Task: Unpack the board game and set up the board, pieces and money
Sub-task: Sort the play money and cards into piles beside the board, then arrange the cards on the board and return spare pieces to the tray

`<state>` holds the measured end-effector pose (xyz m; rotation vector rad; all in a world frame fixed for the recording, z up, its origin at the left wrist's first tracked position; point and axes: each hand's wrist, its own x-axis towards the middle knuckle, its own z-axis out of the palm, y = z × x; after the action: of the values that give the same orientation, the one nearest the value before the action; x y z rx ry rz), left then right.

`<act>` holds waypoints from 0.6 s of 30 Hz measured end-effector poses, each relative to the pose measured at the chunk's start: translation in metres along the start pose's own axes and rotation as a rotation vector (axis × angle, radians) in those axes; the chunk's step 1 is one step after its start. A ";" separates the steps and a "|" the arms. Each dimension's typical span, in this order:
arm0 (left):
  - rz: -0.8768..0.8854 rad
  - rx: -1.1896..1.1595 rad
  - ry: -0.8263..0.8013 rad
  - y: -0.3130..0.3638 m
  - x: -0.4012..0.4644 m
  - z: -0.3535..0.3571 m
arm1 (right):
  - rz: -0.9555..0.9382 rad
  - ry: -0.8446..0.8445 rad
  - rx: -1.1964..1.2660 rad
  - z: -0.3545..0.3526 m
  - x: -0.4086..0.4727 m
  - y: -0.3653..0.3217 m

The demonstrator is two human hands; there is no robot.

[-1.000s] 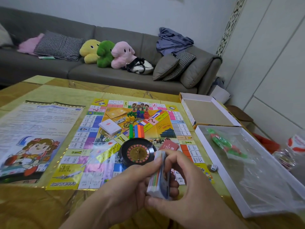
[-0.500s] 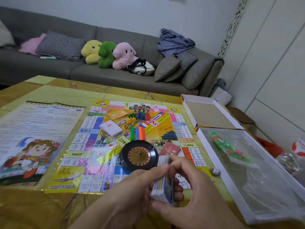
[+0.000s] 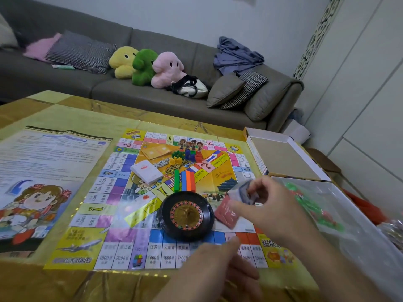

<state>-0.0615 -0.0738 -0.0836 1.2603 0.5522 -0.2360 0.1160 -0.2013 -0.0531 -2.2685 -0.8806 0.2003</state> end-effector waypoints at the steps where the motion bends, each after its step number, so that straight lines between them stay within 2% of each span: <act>1: -0.012 0.033 0.055 0.009 0.012 -0.003 | 0.041 -0.013 -0.055 0.003 0.017 -0.003; 3: 0.032 -0.047 0.114 0.007 0.026 0.032 | 0.073 -0.043 -0.120 0.013 0.048 -0.001; 4: 0.032 -0.064 0.053 0.003 0.030 0.042 | 0.080 -0.044 -0.140 0.020 0.063 0.000; 7: 0.081 -0.081 0.021 0.004 0.027 0.051 | 0.031 -0.078 -0.270 0.042 0.098 -0.001; 10: 0.130 -0.102 0.094 0.003 0.034 0.047 | 0.026 -0.156 -0.342 0.060 0.122 0.002; 15: 0.125 -0.062 0.067 0.005 0.032 0.039 | 0.030 -0.238 -0.421 0.081 0.140 0.016; 18: 0.118 -0.127 0.058 0.007 0.035 0.039 | 0.048 -0.274 -0.481 0.089 0.142 0.026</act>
<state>-0.0184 -0.1044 -0.0884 1.1743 0.5317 -0.0645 0.2053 -0.0750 -0.1228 -2.7549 -1.1095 0.3600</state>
